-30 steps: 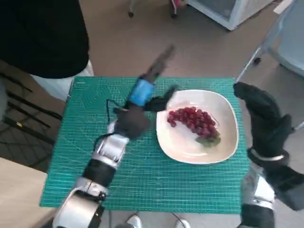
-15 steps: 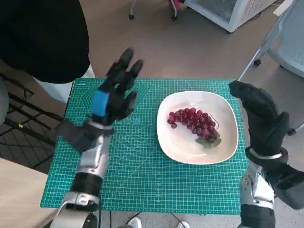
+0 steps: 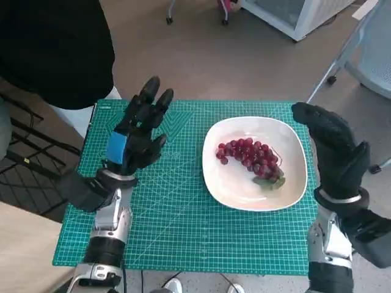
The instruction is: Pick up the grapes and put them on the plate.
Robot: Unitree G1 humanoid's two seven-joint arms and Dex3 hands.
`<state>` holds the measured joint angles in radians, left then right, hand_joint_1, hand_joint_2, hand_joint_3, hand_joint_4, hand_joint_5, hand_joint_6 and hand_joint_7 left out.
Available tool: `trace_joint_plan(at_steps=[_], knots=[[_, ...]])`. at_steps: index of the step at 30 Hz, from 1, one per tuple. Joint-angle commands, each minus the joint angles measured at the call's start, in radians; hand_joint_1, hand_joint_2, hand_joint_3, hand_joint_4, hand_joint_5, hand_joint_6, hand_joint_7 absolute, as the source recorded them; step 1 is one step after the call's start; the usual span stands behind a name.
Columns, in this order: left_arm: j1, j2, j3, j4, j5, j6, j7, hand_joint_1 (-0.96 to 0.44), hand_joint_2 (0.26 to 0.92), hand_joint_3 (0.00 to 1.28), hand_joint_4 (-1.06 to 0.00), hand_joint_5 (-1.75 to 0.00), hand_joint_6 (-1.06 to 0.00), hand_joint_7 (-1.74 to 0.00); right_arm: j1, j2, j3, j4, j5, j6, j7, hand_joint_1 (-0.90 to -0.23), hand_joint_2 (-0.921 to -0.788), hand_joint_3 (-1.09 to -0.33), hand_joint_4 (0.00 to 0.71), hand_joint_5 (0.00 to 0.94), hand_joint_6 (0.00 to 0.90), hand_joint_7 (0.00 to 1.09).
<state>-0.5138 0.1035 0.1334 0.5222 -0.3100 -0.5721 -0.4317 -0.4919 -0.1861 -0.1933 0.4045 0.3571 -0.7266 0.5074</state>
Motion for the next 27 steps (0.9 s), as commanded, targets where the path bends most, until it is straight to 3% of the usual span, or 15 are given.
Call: trace_joint_plan(at_steps=[1,27], knots=[[0.033,0.000,-0.004,-0.048,0.017,0.004,0.005,-0.54,0.921,0.26,-0.33,0.00,-0.33,-0.05,0.020,0.000,0.000,0.003,0.014,0.015,0.014,-0.574,-0.921,-0.640,0.221,0.008,0.025,0.36],[0.096,0.007,0.000,-0.104,0.030,-0.001,0.012,-0.56,0.921,0.26,-0.44,-0.03,-0.36,-0.04,0.030,-0.011,-0.002,0.005,0.000,0.006,0.027,-0.573,-0.921,-0.649,0.215,0.002,0.017,0.37]])
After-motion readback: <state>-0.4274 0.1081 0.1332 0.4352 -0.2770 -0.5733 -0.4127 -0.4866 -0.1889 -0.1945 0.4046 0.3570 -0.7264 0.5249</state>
